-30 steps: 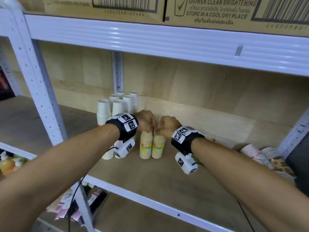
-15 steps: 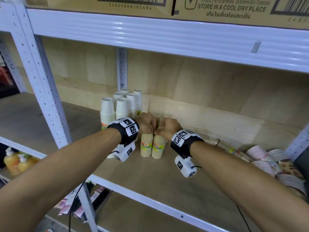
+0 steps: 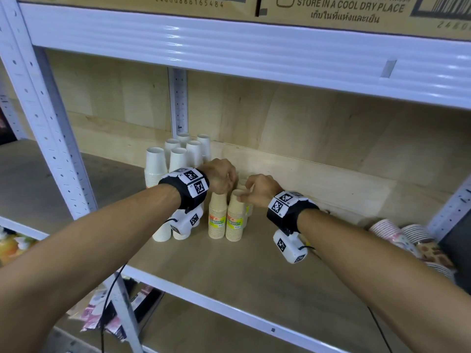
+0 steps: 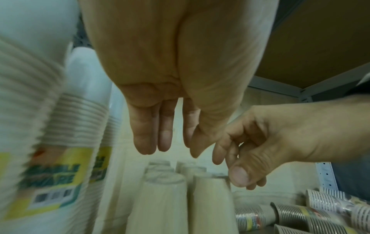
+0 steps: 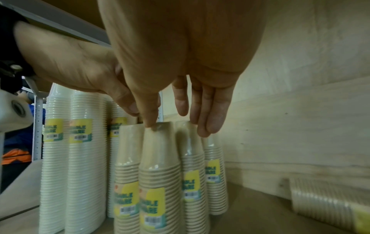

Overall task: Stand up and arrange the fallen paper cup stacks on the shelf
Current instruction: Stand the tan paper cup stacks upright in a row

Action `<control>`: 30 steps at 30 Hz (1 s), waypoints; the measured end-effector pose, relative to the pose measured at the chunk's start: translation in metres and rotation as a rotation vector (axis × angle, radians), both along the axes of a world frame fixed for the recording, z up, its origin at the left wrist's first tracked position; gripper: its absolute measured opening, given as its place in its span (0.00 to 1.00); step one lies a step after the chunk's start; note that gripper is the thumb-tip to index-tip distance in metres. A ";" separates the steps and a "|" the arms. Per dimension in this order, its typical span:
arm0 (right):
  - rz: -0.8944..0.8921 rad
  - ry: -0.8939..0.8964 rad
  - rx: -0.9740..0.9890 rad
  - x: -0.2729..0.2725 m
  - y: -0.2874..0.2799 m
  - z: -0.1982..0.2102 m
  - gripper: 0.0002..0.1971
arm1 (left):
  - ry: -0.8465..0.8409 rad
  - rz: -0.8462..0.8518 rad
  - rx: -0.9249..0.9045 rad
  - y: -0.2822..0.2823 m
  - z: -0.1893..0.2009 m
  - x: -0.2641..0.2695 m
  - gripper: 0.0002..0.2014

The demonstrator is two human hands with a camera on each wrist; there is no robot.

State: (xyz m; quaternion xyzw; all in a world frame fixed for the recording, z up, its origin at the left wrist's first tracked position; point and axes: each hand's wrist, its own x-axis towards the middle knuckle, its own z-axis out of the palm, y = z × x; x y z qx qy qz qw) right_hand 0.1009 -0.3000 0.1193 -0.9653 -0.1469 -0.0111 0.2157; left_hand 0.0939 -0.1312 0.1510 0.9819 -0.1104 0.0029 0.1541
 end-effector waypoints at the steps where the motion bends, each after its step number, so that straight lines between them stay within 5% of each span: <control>1: -0.011 -0.003 -0.022 0.003 -0.007 0.002 0.25 | -0.010 -0.003 0.005 -0.003 0.002 0.002 0.11; 14: -0.320 -0.001 -0.152 0.007 -0.144 0.003 0.20 | -0.010 -0.210 -0.034 -0.092 0.009 0.029 0.17; 30: -0.542 0.168 -0.141 -0.055 -0.252 -0.063 0.24 | 0.168 -0.575 0.060 -0.232 -0.056 0.018 0.24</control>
